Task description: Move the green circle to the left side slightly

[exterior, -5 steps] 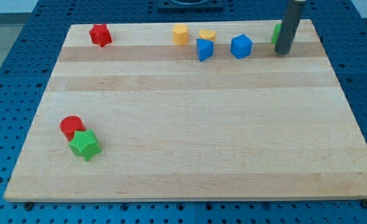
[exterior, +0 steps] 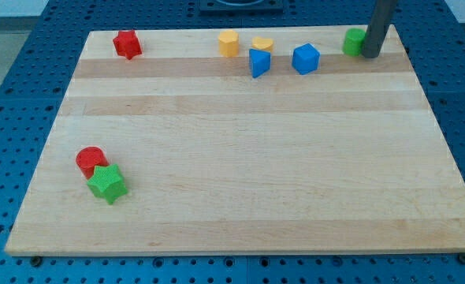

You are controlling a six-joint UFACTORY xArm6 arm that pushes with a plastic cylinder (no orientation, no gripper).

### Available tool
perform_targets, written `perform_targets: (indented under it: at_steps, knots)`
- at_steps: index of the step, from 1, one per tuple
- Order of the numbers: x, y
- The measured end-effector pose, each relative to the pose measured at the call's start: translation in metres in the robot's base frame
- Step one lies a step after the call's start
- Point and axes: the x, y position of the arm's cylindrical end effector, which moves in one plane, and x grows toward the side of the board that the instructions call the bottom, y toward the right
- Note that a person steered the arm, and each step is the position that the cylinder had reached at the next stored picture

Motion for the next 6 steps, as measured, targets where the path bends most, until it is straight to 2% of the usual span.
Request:
perform_targets:
  at_steps: [3, 5, 6]
  knots:
    - [0.003, -0.008]
    - [0.046, -0.076]
    - [0.055, -0.139]
